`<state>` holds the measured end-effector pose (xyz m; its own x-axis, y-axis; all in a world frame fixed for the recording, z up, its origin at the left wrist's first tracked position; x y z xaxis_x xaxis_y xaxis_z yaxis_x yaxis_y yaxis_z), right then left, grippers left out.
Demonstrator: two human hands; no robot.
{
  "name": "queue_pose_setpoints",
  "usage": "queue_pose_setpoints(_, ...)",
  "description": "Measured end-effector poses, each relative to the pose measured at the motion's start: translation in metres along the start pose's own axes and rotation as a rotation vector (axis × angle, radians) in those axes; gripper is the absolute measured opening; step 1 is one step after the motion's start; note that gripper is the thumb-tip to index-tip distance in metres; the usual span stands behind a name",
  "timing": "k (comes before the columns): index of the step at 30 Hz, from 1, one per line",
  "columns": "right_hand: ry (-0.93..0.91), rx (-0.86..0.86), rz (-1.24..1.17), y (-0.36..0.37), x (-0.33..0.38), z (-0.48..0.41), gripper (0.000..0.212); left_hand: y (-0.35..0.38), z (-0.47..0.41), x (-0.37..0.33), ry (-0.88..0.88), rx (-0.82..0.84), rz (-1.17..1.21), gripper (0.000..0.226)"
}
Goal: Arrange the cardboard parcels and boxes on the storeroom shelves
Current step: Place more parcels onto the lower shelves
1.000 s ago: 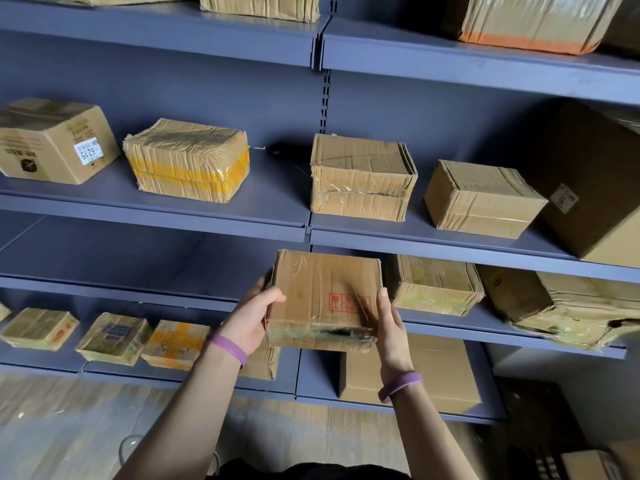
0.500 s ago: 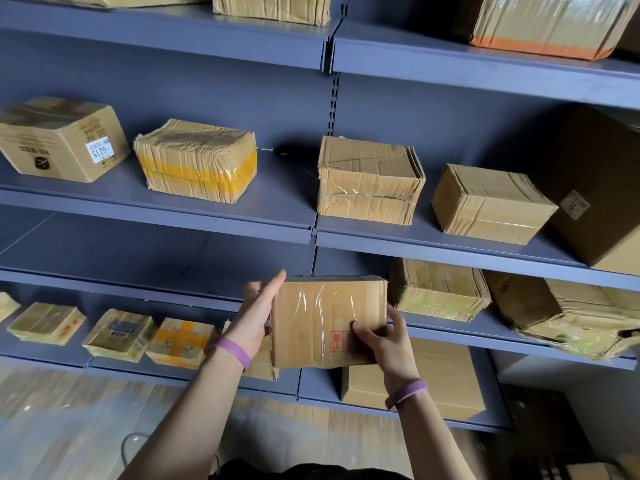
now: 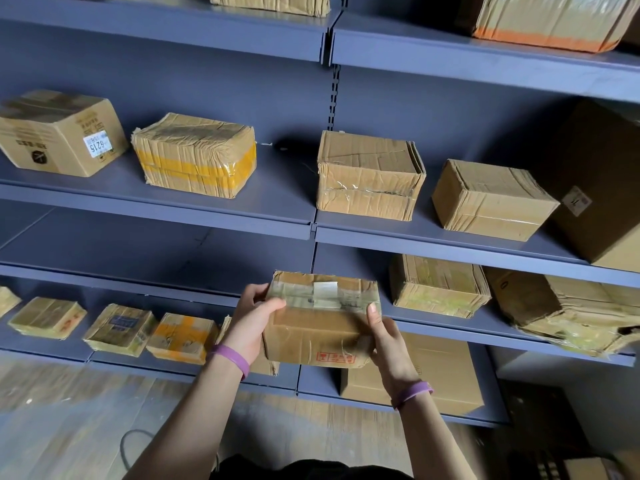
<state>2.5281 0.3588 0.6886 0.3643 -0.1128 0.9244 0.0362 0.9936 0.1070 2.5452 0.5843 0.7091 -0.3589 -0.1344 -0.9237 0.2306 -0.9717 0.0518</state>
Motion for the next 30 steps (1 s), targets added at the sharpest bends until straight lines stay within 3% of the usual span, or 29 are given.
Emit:
queue_pose_setpoints(3,-0.002,-0.071,0.054,-0.001,0.003,-0.004,0.108,0.000,0.002,0.000,-0.018,0.050,-0.015,0.034)
queue_pose_setpoints(7,-0.055,-0.133,0.075,-0.002,0.004,-0.007,0.095,-0.002,0.002,0.000,-0.033,0.100,-0.052,0.042)
queue_pose_setpoints(11,-0.049,-0.133,0.013,-0.005,-0.001,-0.009,0.057,-0.002,0.003,-0.003,-0.001,0.116,-0.075,0.048)
queue_pose_setpoints(17,-0.118,-0.008,-0.013,-0.004,-0.002,-0.007,0.032,0.003,0.003,-0.012,0.030,0.053,-0.088,0.071)
queue_pose_setpoints(20,-0.121,-0.012,-0.048,-0.004,-0.001,-0.007,0.038,0.003,-0.001,-0.014,-0.001,0.018,-0.020,0.068)
queue_pose_setpoints(24,-0.145,0.034,-0.072,-0.006,-0.002,-0.009,0.053,0.001,-0.006,-0.008,-0.084,-0.043,0.019,0.048)
queue_pose_setpoints(30,-0.238,0.125,0.006,-0.007,0.001,-0.013,0.061,0.001,-0.006,-0.004,-0.170,0.010,0.073,0.024)
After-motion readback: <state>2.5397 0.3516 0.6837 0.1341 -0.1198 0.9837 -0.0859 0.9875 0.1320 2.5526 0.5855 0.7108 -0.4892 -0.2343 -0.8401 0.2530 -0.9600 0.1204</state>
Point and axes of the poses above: each hand's wrist, its own z-axis away from the middle knuckle, its own y-axis out of the palm, x = y × z, the point moved 1 cm from there along -z, towards the middle knuckle, and after that the axes turned 2 degrees about x, right-handed, at the moved point
